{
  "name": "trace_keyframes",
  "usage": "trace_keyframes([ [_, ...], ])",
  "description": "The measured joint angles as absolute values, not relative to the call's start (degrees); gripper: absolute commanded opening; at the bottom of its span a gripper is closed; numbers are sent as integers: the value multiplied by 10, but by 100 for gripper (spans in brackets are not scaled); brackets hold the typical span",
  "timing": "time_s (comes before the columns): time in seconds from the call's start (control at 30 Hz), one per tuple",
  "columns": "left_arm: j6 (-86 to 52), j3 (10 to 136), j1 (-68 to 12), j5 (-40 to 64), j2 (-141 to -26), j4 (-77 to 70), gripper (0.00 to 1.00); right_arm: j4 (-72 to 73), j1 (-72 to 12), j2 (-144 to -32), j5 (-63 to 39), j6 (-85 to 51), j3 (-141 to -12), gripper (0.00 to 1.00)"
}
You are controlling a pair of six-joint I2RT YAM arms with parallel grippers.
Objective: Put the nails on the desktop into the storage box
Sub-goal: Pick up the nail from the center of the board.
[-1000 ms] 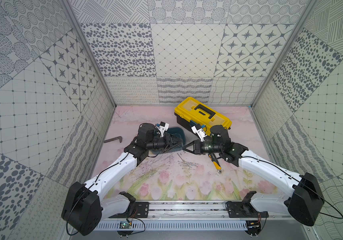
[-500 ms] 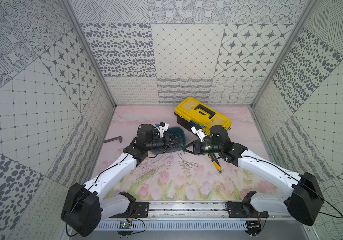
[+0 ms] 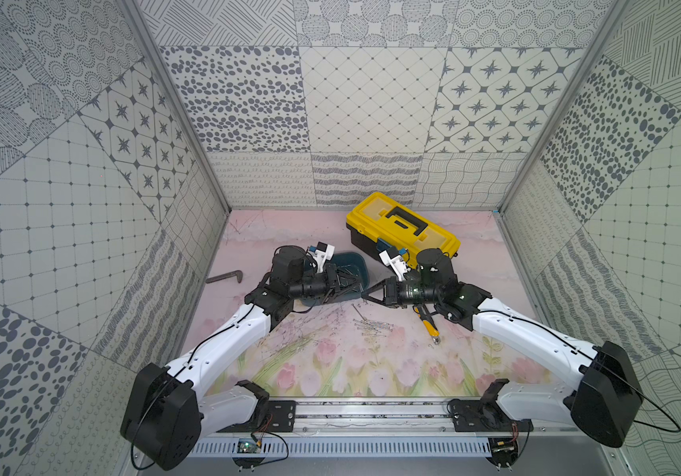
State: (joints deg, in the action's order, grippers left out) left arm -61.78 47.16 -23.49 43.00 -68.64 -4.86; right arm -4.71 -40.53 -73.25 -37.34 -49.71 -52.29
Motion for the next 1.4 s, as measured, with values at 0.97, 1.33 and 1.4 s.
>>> trace_keyframes([
  [0.97,-595,509,-208,469,-721,3,0,43,-388,-733,-382,-547,-481,2],
  [1.33,-565,555,-196,502,-762,43,0,62,-373,-732,-379,-547,-471,1],
  [1.4,-561,561,-196,505,-768,47,0,60,-371,-732,-374,-547,-471,0],
])
